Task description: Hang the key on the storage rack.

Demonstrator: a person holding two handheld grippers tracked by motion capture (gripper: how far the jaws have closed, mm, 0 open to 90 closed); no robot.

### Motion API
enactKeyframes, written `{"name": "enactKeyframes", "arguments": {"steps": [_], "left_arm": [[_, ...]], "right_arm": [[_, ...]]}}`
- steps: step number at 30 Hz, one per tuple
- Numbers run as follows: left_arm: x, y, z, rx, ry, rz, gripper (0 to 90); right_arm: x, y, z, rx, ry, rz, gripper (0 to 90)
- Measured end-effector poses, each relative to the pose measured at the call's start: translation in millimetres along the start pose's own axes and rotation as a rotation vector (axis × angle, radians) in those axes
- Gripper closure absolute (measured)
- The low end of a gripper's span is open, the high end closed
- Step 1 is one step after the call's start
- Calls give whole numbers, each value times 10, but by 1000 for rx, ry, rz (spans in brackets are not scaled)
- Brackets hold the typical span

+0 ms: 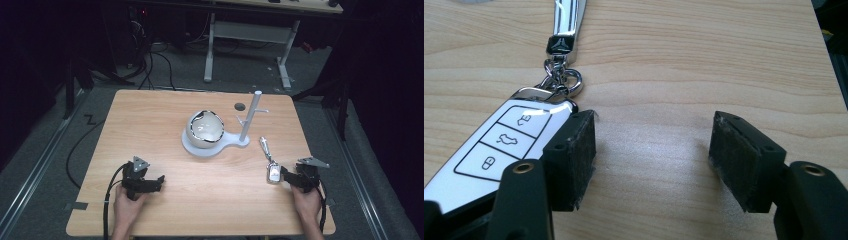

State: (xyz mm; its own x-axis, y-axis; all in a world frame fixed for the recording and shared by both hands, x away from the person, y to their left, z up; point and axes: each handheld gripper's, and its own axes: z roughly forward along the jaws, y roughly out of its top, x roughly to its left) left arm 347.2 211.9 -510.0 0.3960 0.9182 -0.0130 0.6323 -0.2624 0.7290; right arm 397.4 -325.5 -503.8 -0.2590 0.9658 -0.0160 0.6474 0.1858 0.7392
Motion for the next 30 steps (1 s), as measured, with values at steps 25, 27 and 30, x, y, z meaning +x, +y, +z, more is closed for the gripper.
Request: {"name": "enactKeyframes", "arguments": {"steps": [25,27,30], "left_arm": [[0,-4,-8,0,2,-2,95],[0,-4,-8,-1,2,-2,95],[-1,-4,-8,0,3,-1,97]], "right_arm": [[152,197,-201,-70,110,-5,519],[178,235,-178,-69,113,-20,524],[207,291,-144,-75,121,-31,530]]}}
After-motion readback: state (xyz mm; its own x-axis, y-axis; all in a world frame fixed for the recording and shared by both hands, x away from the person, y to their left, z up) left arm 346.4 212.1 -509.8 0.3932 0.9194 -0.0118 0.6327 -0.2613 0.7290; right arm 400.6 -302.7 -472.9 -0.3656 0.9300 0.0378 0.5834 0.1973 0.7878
